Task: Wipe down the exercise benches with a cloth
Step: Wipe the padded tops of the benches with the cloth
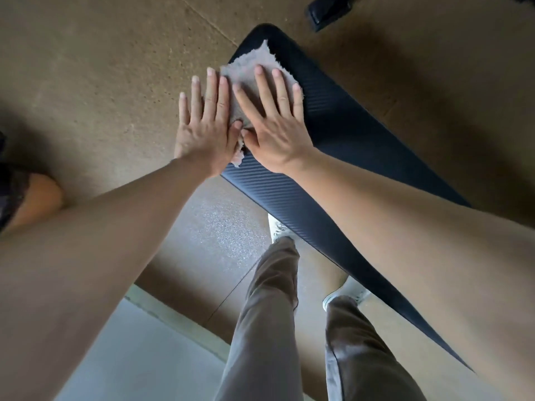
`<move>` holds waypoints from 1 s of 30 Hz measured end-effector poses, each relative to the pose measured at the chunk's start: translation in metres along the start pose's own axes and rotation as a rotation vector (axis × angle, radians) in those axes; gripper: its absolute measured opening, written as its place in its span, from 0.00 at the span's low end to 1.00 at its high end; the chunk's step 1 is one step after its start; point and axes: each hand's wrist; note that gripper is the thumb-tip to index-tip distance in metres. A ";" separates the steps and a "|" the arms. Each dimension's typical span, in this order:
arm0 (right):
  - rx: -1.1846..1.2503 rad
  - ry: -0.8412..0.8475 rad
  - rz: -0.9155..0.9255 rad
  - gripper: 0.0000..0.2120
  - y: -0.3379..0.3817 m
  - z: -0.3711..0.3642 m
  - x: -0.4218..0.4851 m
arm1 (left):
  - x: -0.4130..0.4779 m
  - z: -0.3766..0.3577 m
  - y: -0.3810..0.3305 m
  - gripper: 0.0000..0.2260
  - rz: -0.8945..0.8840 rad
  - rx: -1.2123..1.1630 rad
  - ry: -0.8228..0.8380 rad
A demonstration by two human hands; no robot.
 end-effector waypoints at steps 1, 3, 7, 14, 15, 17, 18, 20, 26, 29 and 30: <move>-0.011 -0.003 0.003 0.34 0.012 -0.003 0.001 | -0.008 -0.001 0.007 0.31 0.035 -0.003 0.003; -0.039 -0.035 0.005 0.33 0.026 -0.008 -0.007 | -0.021 -0.002 0.014 0.30 0.072 -0.005 -0.003; -0.060 -0.049 0.027 0.33 0.029 -0.016 -0.041 | -0.038 -0.004 0.010 0.31 0.094 -0.048 0.009; -0.026 -0.061 0.021 0.35 0.008 -0.020 -0.122 | -0.075 -0.009 -0.036 0.36 0.040 -0.035 0.028; -0.016 -0.068 0.006 0.35 0.002 -0.020 -0.137 | -0.083 -0.009 -0.046 0.36 0.017 -0.040 0.035; -0.007 -0.080 -0.033 0.34 -0.011 -0.018 -0.177 | -0.102 -0.012 -0.072 0.37 -0.049 -0.053 0.056; -0.006 -0.077 -0.036 0.34 -0.015 -0.019 -0.192 | -0.110 -0.013 -0.079 0.38 -0.069 -0.057 0.072; -0.015 -0.062 -0.068 0.33 -0.026 -0.018 -0.232 | -0.129 -0.016 -0.105 0.38 -0.114 -0.057 0.103; -0.013 -0.068 -0.205 0.33 -0.056 -0.016 -0.333 | -0.188 -0.022 -0.199 0.40 -0.132 -0.039 0.145; -0.001 -0.093 -0.259 0.31 -0.074 -0.016 -0.380 | -0.213 -0.023 -0.238 0.39 -0.192 -0.045 0.164; 0.000 -0.097 -0.270 0.31 -0.080 -0.016 -0.395 | -0.222 -0.024 -0.249 0.39 -0.219 -0.050 0.174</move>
Point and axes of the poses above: each hand's wrist, its own x-axis towards the middle knuckle, its own z-axis out of the back of the hand, y = z × x, and after that the axes turned 15 degrees about -y, right-handed
